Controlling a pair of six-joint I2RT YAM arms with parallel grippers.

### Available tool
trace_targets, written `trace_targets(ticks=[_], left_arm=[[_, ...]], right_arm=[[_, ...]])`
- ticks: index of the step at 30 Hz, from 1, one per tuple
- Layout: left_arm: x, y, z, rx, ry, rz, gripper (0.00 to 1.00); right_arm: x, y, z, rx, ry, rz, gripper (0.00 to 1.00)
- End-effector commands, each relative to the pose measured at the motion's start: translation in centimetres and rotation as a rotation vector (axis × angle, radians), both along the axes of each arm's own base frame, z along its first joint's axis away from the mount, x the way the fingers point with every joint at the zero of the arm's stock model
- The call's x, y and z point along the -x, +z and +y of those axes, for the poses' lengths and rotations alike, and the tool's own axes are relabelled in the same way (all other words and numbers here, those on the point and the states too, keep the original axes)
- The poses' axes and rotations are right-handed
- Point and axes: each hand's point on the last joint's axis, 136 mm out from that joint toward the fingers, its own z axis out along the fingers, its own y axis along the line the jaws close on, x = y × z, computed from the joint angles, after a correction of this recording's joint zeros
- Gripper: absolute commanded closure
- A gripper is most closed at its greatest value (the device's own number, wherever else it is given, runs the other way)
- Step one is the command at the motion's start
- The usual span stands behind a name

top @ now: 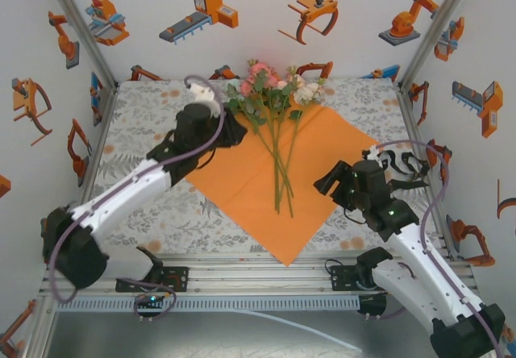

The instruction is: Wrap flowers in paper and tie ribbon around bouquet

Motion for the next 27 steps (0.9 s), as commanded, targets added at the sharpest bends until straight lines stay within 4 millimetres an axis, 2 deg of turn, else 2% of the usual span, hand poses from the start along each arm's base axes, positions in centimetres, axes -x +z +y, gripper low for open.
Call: trace_targets(ticks=[1,2,4,7,11,14,16,20,23,25,27], left_arm=[[5.1,-3.0,0.3,-0.148,-0.150,-0.031,0.57],[6.9,-4.0,0.0,-0.188,-0.225,-0.038,0.54],[9.7,-4.4,-0.1,-0.236,-0.328,-0.060,0.47],[12.8,-5.2,-0.4,-0.310,-0.464,-0.112,0.39],[15.8,-5.4,-1.3,-0.337,-0.630,-0.227,0.25],[16.8,-6.0,-1.7,-0.376,-0.689,-0.273,0.18],[16.8,-6.9,-1.7,-0.418,-0.691,-0.272,0.16],[17.5,-9.2,-1.9,-0.483,-0.726,-0.270,0.11],[18.6,-11.2,-2.6,-0.522,-0.788,-0.284,0.10],[20.3,-12.3,-3.8,-0.495,-0.876,-0.292,0.10],[21.8,-13.5,-4.9,-0.469,-0.953,-0.294,0.09]], right_arm=[[2.4,-5.4,0.6,-0.023,-0.024,0.214,0.36],[2.7,-6.5,1.2,-0.036,-0.022,0.254,0.36],[3.5,-8.5,2.4,-0.044,-0.018,0.326,0.36],[4.6,-10.6,3.7,-0.006,-0.019,0.404,0.35],[5.4,-12.2,5.1,0.039,-0.032,0.449,0.35],[6.0,-13.2,5.8,0.037,-0.039,0.479,0.35],[6.0,-13.4,6.1,0.027,-0.038,0.477,0.42],[5.4,-11.8,6.6,0.002,-0.019,0.429,0.75],[5.1,-10.5,6.9,-0.008,0.001,0.401,0.88],[5.1,-10.1,6.9,-0.016,0.004,0.390,0.97],[5.0,-9.7,7.0,-0.020,0.007,0.382,1.00]])
